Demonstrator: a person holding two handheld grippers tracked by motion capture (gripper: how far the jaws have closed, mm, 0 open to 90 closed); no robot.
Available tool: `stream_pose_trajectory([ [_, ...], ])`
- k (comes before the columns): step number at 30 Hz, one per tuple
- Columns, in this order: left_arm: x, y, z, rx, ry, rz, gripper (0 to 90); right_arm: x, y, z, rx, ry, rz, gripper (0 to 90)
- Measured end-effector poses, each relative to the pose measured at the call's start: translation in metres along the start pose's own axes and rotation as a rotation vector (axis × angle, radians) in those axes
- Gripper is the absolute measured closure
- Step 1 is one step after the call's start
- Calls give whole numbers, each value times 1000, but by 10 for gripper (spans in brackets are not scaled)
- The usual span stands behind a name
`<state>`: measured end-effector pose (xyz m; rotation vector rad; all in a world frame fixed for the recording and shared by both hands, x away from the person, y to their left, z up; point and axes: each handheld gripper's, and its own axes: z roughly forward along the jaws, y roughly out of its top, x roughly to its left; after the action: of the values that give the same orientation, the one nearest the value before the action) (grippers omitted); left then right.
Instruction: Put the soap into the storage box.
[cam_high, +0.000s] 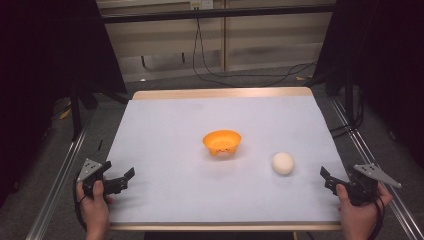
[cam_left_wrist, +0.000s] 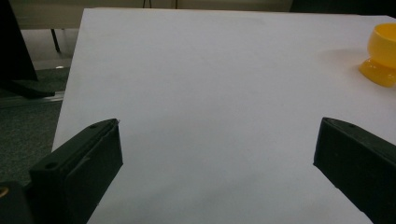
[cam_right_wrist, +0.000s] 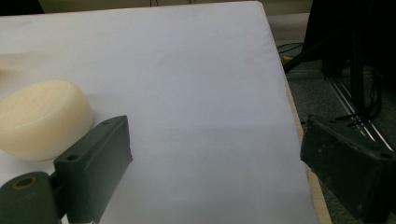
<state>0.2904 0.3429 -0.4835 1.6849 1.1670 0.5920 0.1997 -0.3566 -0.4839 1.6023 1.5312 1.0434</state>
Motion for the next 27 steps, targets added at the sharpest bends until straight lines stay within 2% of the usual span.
stream_pose_trajectory([
  [5, 0, 0, 0, 1, 2, 7, 10, 1, 2, 1, 3, -5, 5, 137],
  [6, -1, 0, 0, -1, -3, -5, 10, 0, 4, 1, -6, 5, 12, 144],
  [7, 0, 0, 0, 1, 2, 7, 10, -1, 6, 1, -5, 10, 27, 154],
  [9, 0, 0, 0, 1, 4, 6, 10, -4, 9, 0, -15, 61, 63, 170],
  [11, 0, 0, 0, 2, 2, 6, 10, -4, 11, 1, -4, 57, 71, 177],
  [12, 0, 0, 0, 1, 3, 7, 11, -2, 13, 3, 20, 68, 54, 181],
  [13, 0, 0, 0, 1, 3, 7, 10, -2, 13, 3, 20, 68, 54, 181],
  [15, -1, 0, 0, -1, -3, 0, 11, 4, 18, 5, 75, 102, 37, 182],
  [17, -1, 0, 0, 0, -4, 1, 11, 10, 20, 6, 93, 121, 29, 182],
  [19, -1, 0, 0, 1, -3, 4, 11, 12, 22, 6, 103, 121, 22, 181],
  [20, -1, 0, 0, -1, -2, 5, 11, 17, 23, 7, 115, 120, 1, 172],
  [27, -1, 0, 0, -2, -3, 8, 12, 32, 29, 11, 157, 158, -37, 130],
])
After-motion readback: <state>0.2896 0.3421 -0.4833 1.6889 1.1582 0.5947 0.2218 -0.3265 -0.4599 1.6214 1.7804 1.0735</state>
